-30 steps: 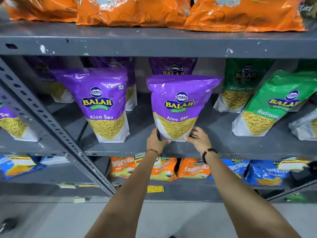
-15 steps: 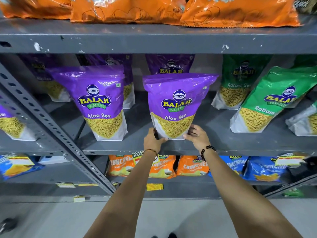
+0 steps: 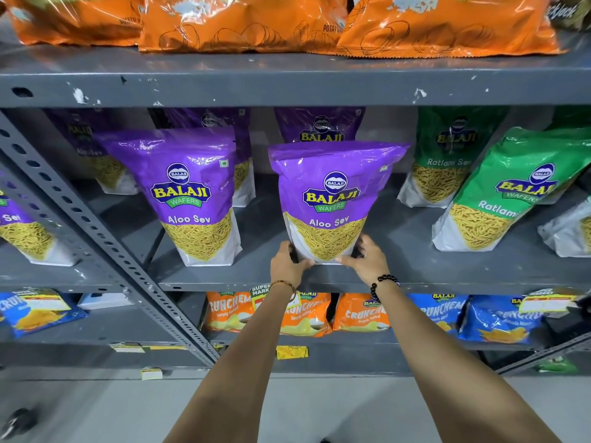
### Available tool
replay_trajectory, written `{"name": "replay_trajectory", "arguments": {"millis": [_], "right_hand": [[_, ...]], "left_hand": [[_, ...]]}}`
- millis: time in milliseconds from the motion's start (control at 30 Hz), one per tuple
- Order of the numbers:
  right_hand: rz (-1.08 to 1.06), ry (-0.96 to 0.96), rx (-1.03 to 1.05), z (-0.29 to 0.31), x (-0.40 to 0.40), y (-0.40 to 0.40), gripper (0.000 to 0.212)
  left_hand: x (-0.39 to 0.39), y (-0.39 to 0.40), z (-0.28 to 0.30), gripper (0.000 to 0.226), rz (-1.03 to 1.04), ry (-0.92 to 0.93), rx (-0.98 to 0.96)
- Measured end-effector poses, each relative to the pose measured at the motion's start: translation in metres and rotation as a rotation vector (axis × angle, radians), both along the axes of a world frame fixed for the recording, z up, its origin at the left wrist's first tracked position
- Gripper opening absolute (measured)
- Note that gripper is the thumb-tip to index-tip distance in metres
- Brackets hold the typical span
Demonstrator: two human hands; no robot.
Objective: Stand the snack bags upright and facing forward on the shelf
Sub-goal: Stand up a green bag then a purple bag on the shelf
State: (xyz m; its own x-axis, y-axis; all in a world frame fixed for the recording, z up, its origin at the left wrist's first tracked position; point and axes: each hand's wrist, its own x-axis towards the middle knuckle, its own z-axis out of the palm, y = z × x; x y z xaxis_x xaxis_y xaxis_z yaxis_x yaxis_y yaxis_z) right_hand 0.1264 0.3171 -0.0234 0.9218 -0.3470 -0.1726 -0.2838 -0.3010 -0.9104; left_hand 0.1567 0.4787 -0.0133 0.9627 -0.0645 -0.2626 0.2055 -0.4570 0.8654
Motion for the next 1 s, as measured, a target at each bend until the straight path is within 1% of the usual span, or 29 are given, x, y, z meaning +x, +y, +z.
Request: {"name": "replay_trajectory", "arguments": {"millis": [167, 400, 533, 767, 900, 967, 1000], "right_hand": [[-0.006, 0.013, -0.029, 0.0, 0.001, 0.001, 0.06], [0.001, 0.049, -0.12, 0.001, 0.004, 0.001, 0.061], [0.0, 0.062, -0.163, 0.006, 0.005, 0.004, 0.058], [0.023, 0.076, -0.204, 0.009, 0.005, 0.004, 0.056], [0.02, 0.079, -0.194, 0.009, 0.004, 0.005, 0.057], [0.018, 0.081, -0.182, 0.009, 0.004, 0.005, 0.058], [0.018, 0.081, -0.181, 0.008, 0.004, 0.005, 0.059]], "left_hand": [[0.0, 0.0, 0.0, 0.05, 0.008, 0.001, -0.01], [0.002, 0.001, 0.0, 0.05, 0.017, -0.007, -0.008], [0.005, -0.001, 0.002, 0.05, 0.024, -0.01, 0.007], [0.006, -0.001, -0.003, 0.051, 0.028, -0.019, 0.012], [0.009, 0.001, -0.008, 0.052, 0.009, -0.032, 0.013], [0.003, 0.005, -0.012, 0.054, 0.064, -0.068, -0.007], [-0.003, 0.01, -0.014, 0.053, 0.15, -0.111, -0.035]]}}
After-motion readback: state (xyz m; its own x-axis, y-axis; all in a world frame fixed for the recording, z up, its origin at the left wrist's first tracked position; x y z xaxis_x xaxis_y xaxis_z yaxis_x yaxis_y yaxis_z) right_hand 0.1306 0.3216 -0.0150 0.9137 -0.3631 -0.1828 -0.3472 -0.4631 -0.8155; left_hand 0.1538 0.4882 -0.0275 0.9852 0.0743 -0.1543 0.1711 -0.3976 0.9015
